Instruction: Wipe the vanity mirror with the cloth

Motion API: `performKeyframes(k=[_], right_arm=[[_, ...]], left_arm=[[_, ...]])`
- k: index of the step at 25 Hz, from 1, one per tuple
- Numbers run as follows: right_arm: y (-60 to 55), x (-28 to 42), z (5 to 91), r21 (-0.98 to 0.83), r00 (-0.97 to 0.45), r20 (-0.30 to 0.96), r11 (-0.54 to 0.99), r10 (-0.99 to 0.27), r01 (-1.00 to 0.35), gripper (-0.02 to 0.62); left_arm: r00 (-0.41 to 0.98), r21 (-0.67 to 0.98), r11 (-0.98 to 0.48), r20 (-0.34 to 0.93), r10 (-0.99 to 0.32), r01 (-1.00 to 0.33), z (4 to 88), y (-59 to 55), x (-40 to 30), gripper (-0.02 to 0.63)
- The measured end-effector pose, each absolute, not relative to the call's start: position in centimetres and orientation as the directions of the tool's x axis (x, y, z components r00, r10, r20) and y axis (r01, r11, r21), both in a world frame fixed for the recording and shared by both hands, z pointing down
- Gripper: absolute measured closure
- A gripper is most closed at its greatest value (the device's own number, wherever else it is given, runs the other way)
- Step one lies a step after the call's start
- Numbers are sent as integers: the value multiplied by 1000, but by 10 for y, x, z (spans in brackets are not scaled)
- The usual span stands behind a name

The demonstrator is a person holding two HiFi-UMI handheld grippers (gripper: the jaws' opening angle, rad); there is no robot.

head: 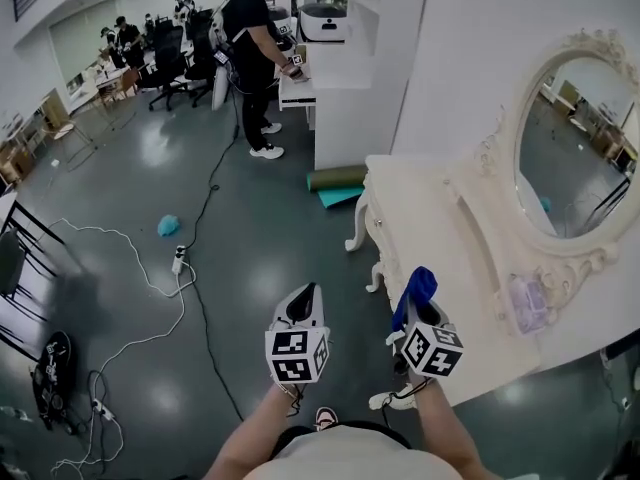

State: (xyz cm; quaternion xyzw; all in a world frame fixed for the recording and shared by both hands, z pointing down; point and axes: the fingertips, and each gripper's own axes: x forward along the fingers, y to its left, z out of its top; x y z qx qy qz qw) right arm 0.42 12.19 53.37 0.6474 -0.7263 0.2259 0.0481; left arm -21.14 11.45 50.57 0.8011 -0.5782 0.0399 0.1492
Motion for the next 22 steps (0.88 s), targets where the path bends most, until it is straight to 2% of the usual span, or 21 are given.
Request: performKeyframes(k=[9, 17, 22], right_arm=[[73, 40, 553, -313, -77, 390, -53, -917, -948, 529], [6, 91, 579, -327, 106, 417, -258, -903, -909, 529], [-46, 100, 567, -287, 186, 412, -322, -892, -902, 529]], left_arm=[[423, 159, -392, 315, -850, -906, 521, 49, -174, 601], [584, 165, -562, 302, -754, -811, 535, -69, -113, 601], [673, 135, -665, 270, -689, -735, 518, -139, -82, 601]])
